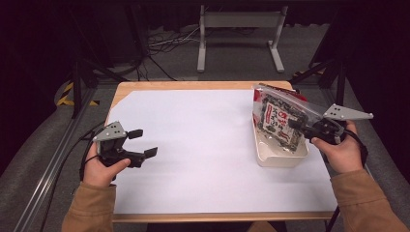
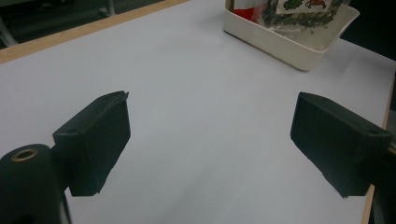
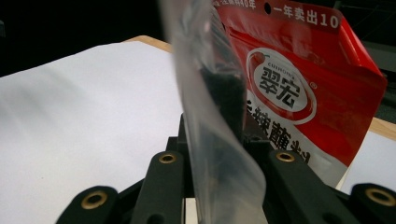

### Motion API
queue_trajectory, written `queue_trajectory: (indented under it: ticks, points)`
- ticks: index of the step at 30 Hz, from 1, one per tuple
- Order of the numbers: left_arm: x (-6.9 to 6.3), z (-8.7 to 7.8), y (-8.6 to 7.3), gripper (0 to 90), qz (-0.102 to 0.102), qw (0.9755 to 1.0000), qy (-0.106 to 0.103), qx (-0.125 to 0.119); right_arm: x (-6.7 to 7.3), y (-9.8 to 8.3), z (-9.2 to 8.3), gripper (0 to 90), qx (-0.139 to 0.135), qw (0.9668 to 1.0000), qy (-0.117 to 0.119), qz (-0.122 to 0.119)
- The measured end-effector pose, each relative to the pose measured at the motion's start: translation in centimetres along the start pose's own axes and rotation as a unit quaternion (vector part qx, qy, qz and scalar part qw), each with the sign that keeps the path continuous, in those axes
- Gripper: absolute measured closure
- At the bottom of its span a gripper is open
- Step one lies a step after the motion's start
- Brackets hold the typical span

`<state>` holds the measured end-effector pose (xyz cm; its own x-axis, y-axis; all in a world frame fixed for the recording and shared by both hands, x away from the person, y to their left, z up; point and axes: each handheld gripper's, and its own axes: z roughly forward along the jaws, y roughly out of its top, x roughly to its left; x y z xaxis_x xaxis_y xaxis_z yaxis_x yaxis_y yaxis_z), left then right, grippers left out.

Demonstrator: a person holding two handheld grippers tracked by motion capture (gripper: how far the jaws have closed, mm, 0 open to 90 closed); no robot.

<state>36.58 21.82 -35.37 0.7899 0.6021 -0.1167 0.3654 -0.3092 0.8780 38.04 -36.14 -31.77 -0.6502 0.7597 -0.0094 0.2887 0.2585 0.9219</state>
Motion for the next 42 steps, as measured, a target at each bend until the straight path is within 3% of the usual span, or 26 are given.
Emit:
queue_trajectory:
  ticks: [5, 11, 22, 28, 29, 34, 35, 38, 42]
  points:
    - [0.1, 0.0, 0.0, 12.5, 0.005, 1.0000, 0.002, 0.001, 0.2, -1.3, 0.3, 74.9, 0.002, 0.9999, -0.004, 0.016]
    - [0.0, 0.2, -0.1, 12.3, 0.002, 1.0000, 0.000, 0.006, -0.5, -2.6, 0.3, 75.2, -0.022, 0.9992, -0.004, 0.032]
    - [0.0, -0.3, -1.0, 11.5, -0.007, 0.9999, 0.007, 0.010, -1.1, -3.3, 0.3, 75.1, -0.036, 0.9983, 0.000, 0.046]
    - [-0.2, -0.5, -1.9, 9.4, -0.022, 0.9995, 0.013, 0.016, -1.3, -3.1, -0.1, 74.3, -0.050, 0.9976, 0.000, 0.048]
    - [-0.2, -0.5, -2.1, 8.5, -0.024, 0.9994, 0.013, 0.019, -1.3, -3.1, -0.2, 67.6, -0.051, 0.9977, -0.004, 0.045]
    - [-0.1, -0.4, -2.4, 7.9, -0.025, 0.9993, 0.015, 0.024, -1.0, -3.2, -0.6, 54.8, -0.056, 0.9973, -0.014, 0.045]
    - [-0.3, -0.3, -2.4, 7.7, -0.031, 0.9991, 0.014, 0.025, -0.7, -3.0, -0.9, 44.6, -0.066, 0.9966, -0.021, 0.044]
    - [-0.3, -0.3, -2.4, 7.5, -0.024, 0.9993, 0.013, 0.027, -0.4, -2.8, -1.6, 37.0, -0.075, 0.9957, -0.038, 0.039]
    - [-0.5, -0.4, -2.5, 7.0, -0.022, 0.9993, 0.016, 0.026, 0.0, -2.6, -2.6, 33.7, -0.076, 0.9949, -0.058, 0.033]
